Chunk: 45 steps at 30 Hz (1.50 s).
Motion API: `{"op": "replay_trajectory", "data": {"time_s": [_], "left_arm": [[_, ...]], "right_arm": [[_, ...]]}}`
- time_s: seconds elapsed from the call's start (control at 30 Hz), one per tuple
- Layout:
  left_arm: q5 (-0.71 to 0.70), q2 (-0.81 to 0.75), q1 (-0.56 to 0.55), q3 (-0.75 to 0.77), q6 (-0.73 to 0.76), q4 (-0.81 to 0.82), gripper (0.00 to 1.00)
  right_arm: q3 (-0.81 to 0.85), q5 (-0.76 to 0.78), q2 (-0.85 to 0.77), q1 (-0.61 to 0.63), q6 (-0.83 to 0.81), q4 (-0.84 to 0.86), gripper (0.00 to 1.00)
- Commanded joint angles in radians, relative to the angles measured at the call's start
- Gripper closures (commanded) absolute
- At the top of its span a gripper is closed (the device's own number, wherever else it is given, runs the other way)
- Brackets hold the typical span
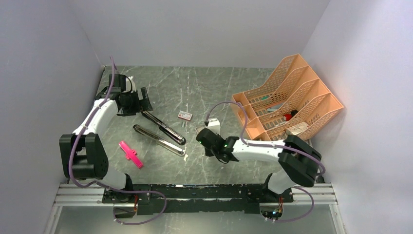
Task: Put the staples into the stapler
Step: Place the staple at the center of the board, then adjust the stapler at the center of the board.
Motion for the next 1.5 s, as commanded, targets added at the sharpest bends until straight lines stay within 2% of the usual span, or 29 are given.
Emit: {"op": "replay_trajectory", "data": {"time_s": [0.0,0.17,0.3,0.4,0.67,0.83,0.97,1.1,1.27,1.47], "left_arm": [[0.011,-0.032,-0.014,0.022,-0.005,0.008,0.04],[0.012,-0.028,-0.015,0.024,-0.004,0.006,0.04],[0.014,-0.024,-0.015,0.026,-0.002,0.004,0.03],[0.012,-0.023,-0.015,0.026,-0.001,0.004,0.03],[0.008,-0.025,-0.015,0.029,0.001,0.001,0.03],[0.005,-0.028,-0.015,0.027,0.0,0.003,0.03],[0.0,-0.04,-0.015,0.019,-0.011,0.014,0.03],[0.02,-0.062,-0.015,-0.005,-0.044,0.054,0.03],[0.068,-0.062,-0.025,-0.034,-0.154,0.113,0.03],[-0.029,-0.032,-0.096,-0.083,-0.316,0.191,0.02]], "right_arm": [[0.039,0.042,0.077,0.017,0.146,-0.03,0.97],[0.092,0.041,0.175,0.025,0.176,-0.091,0.93],[0.109,0.022,0.199,0.027,0.164,-0.091,0.74],[0.107,0.009,0.191,0.028,0.147,-0.082,0.65],[0.1,0.007,0.077,0.024,0.032,-0.03,0.53],[0.1,-0.04,-0.01,-0.024,-0.164,0.059,0.53],[0.121,-0.274,0.004,-0.099,-0.359,0.137,0.54],[0.197,-0.432,0.106,-0.132,-0.478,0.182,0.55],[0.298,-0.495,0.258,-0.15,-0.523,0.241,0.62],[0.364,-0.415,0.342,-0.162,-0.53,0.26,0.7]]}}
